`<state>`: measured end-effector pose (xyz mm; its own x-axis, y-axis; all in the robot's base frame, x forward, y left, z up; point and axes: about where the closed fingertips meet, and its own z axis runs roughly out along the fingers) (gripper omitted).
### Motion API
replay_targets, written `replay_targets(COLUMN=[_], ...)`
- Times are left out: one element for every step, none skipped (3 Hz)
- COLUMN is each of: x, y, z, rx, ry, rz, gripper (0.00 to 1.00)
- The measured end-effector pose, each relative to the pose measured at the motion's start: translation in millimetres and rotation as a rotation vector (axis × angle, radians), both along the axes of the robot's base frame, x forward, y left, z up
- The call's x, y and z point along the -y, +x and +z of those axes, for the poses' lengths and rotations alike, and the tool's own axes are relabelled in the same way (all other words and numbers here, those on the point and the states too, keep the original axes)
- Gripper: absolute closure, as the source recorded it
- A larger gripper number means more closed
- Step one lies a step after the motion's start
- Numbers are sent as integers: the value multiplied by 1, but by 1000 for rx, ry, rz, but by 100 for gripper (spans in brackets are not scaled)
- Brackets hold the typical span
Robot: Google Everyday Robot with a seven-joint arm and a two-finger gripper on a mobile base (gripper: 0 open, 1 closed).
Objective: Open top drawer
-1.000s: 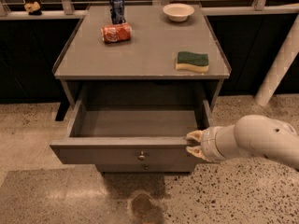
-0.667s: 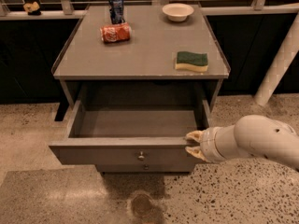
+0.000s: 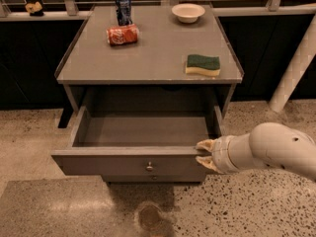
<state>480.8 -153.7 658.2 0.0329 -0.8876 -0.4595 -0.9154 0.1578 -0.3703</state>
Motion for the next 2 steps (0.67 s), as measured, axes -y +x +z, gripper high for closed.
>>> replay_targets(x=[0, -3], y=[0, 1], z=[1, 2], rx=[-5, -6], ry=[18, 49], rz=[-2, 2], gripper=[100, 100])
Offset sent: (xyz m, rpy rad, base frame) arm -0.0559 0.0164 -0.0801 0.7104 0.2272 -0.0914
